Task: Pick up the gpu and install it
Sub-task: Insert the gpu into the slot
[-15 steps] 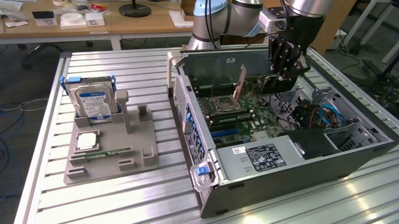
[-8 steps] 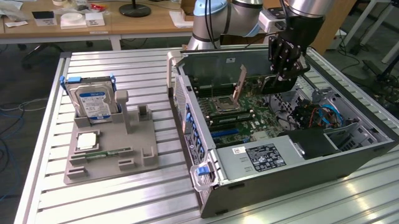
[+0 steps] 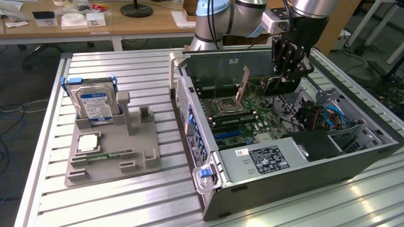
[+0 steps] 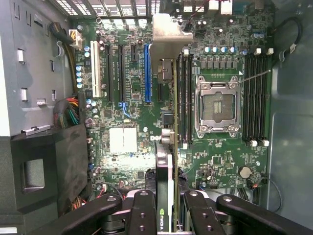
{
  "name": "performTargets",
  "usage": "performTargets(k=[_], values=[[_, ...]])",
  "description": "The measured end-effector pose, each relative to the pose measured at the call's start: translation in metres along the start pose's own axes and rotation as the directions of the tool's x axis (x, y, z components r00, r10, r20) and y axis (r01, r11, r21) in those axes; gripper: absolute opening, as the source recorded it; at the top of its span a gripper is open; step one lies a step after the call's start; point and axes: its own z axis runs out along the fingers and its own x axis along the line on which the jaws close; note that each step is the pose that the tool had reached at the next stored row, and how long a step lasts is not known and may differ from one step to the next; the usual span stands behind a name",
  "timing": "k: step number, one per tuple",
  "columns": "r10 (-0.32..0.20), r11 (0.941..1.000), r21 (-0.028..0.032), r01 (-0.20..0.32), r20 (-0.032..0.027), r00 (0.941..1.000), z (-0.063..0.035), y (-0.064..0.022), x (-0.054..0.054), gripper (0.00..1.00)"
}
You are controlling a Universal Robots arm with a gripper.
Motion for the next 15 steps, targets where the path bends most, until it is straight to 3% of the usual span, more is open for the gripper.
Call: performTargets(k=[15], values=[[0.0,1.0,-0.0001,0.0,-0.0003,1.0,0.0016,0.0009,0.0001,0.26]])
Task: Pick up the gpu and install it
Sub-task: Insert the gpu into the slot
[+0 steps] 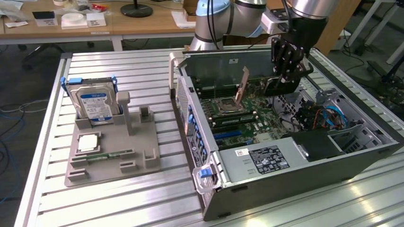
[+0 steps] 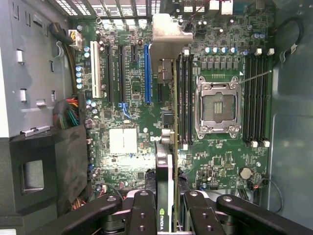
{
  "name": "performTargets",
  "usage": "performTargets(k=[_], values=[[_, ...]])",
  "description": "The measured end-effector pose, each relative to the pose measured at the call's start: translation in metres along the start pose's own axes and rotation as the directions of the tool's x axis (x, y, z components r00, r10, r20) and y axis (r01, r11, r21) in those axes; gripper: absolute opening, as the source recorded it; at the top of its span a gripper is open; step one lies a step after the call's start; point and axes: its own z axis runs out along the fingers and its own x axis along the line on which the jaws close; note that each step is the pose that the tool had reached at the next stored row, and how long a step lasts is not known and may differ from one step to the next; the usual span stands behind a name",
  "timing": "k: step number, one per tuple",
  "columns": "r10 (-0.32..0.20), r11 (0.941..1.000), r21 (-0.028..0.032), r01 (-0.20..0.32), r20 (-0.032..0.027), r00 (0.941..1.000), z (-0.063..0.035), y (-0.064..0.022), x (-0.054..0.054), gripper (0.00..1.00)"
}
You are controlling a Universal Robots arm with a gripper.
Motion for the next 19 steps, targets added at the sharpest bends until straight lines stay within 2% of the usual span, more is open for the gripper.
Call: performTargets(k=[7,9,19], values=[[0.0,1.0,0.0,0.0,0.0,1.0,0.0009,0.0003,0.0,0.26],[0.0,1.0,0.0009,0.0,0.0016,1.0,0.001,0.0018,0.0003,0.26],[0.0,1.0,0.0015,0.0,0.0018,1.0,0.002,0.0057,0.0049,0.26]])
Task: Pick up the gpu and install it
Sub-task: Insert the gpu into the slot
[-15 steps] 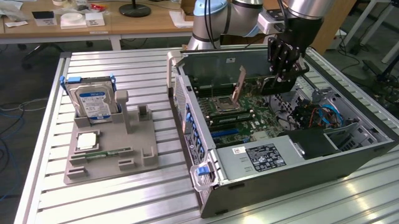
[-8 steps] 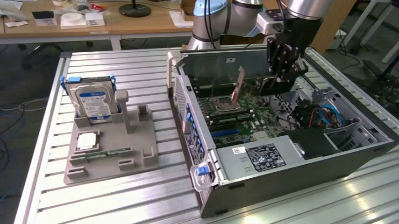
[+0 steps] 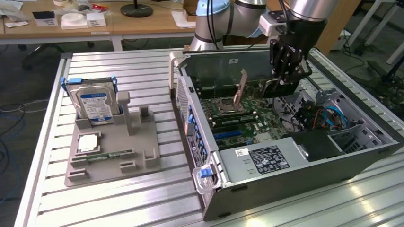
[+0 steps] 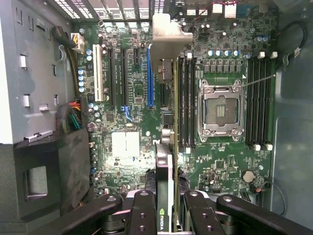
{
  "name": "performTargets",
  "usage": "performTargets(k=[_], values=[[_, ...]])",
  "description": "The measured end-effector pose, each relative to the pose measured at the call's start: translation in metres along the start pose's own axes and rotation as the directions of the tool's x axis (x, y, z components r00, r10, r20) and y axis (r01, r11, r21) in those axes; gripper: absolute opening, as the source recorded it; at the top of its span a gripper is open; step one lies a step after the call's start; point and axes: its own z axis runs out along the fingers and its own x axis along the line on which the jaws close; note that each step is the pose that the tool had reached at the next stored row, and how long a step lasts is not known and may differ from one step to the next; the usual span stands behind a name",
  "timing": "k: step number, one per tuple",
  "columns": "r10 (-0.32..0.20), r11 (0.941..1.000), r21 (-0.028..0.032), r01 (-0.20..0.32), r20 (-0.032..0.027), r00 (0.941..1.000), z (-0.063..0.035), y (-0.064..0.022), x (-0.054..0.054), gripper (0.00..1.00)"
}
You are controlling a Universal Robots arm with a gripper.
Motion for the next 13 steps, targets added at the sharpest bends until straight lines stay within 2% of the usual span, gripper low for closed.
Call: performTargets(k=[13], values=[[0.0,1.0,0.0001,0.0,0.0002,1.0,0.0058,0.0035,0.0007,0.26]])
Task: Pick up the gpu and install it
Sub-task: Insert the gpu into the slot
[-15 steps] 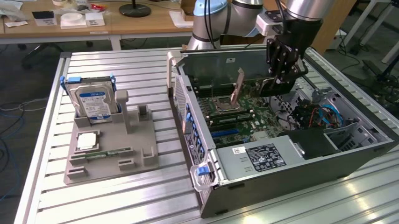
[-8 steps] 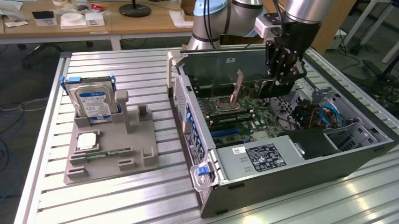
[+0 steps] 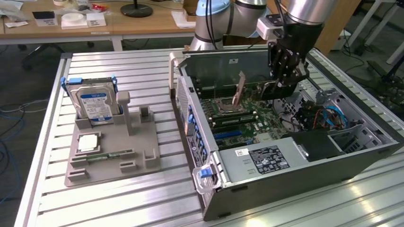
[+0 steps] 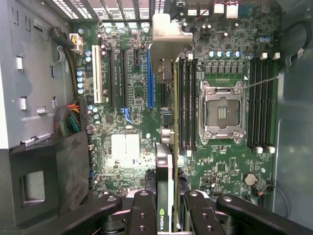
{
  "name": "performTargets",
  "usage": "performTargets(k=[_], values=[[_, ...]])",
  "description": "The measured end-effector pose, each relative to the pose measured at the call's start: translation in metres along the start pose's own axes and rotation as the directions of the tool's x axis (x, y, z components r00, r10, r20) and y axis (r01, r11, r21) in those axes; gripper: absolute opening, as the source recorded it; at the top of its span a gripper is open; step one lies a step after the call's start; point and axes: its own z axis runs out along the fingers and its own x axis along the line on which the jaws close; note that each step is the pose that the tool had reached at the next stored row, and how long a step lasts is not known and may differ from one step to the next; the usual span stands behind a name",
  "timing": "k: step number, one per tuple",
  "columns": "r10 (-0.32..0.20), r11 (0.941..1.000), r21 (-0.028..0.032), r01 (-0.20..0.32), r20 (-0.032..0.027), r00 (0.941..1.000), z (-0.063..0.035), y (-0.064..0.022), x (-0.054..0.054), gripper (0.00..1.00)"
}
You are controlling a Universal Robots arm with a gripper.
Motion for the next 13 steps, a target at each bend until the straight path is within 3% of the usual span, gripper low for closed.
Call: performTargets(k=[13], values=[[-0.002,1.0,0.0003,0.002,-0.0003,1.0,0.0011,0.0079,0.0028,0.26]])
